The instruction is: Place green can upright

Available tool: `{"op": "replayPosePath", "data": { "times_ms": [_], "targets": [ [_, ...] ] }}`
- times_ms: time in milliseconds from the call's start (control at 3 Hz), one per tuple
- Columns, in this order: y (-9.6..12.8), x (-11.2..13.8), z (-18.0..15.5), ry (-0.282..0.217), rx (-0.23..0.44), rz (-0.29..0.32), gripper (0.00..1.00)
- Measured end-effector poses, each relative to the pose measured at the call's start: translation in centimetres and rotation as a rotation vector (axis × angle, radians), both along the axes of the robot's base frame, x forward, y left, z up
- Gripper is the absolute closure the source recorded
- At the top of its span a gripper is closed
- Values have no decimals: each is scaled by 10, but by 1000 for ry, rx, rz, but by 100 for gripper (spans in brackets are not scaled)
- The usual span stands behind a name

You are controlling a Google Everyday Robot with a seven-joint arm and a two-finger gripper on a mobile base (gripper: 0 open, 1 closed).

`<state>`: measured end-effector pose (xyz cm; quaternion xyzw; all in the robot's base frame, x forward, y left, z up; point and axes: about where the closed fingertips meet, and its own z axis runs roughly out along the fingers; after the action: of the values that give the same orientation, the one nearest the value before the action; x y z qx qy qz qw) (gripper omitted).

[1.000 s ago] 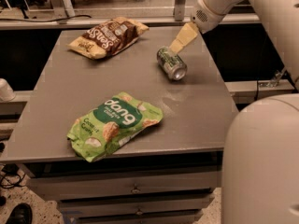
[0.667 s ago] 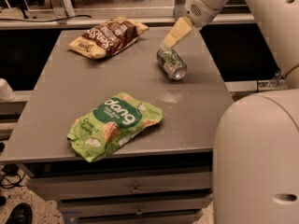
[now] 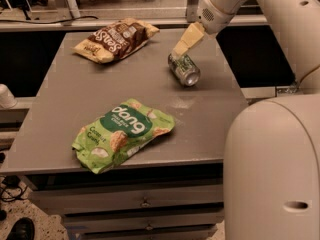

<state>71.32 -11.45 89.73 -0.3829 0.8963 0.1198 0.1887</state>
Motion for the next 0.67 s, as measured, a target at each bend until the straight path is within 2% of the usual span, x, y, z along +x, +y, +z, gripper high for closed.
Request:
{"op": "replayPosePath", "data": {
  "times_ms": [333, 667],
  "targets": [
    [4, -9, -16, 100, -44, -45, 0],
    [10, -7, -19, 143, -68, -87, 0]
  ]
}}
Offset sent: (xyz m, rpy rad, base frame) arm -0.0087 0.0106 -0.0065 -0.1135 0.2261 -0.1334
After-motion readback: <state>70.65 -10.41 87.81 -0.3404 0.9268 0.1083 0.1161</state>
